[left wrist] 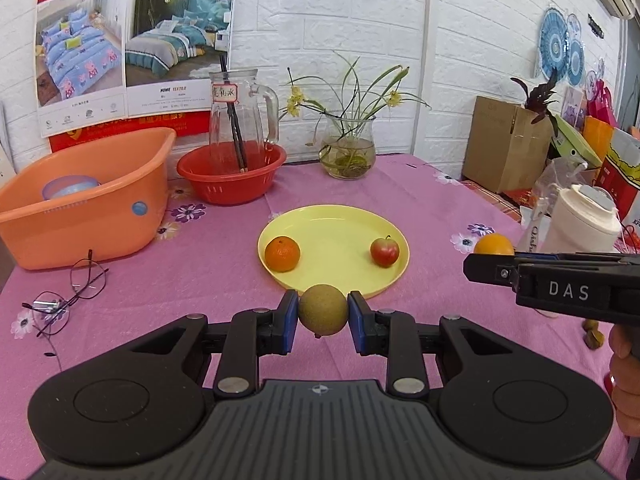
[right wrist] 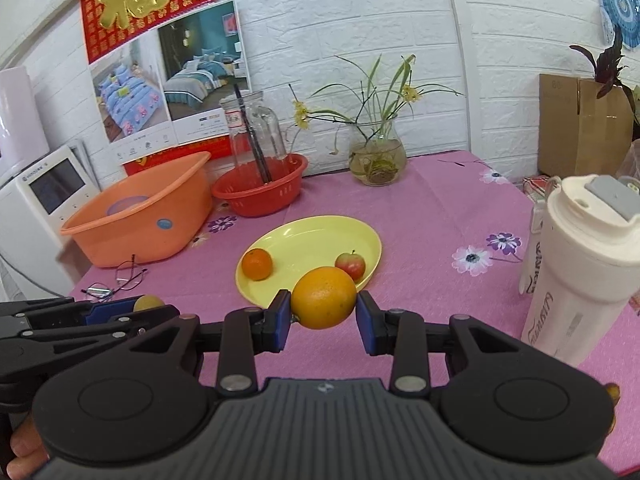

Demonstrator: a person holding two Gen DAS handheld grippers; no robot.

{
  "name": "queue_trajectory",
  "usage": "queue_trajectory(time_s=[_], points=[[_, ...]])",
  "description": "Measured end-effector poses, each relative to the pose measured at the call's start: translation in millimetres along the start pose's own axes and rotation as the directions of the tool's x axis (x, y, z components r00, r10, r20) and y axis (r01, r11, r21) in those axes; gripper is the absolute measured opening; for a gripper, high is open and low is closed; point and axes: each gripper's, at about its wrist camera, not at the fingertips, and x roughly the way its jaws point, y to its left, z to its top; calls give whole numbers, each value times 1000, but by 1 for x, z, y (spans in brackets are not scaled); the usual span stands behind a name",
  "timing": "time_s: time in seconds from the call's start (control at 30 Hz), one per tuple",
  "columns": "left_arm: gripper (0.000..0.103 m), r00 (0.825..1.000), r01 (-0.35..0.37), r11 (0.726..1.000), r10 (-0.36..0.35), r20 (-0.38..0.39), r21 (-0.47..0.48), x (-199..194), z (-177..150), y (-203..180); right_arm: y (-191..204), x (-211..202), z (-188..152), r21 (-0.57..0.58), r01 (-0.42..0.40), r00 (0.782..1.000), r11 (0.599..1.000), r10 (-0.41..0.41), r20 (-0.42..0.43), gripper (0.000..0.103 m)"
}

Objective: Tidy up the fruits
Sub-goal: 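Carry the yellow-green fruit and orange to the yellow plate with both tools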

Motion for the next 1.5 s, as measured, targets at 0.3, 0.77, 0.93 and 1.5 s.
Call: queue_trajectory(time_s=[0.3, 0.77, 0.93, 1.5], points=[[25, 998, -15, 1000, 14, -60, -26, 46, 25, 3, -11, 35, 21, 22, 29, 998, 999, -27, -53, 73], [25, 987, -48, 997, 38, -156, -60, 109, 33, 14, -11, 100, 27, -11, 25, 989, 1000, -26, -144, 73], [25, 985, -53, 997, 43, -166, -52, 122, 34, 15, -14, 113, 23, -50, 63, 986, 997, -70, -150, 73], [25, 977, -69, 998, 65, -205, -14, 151, 28, 10, -5, 136, 15, -184, 124, 982, 975, -147, -116, 73]])
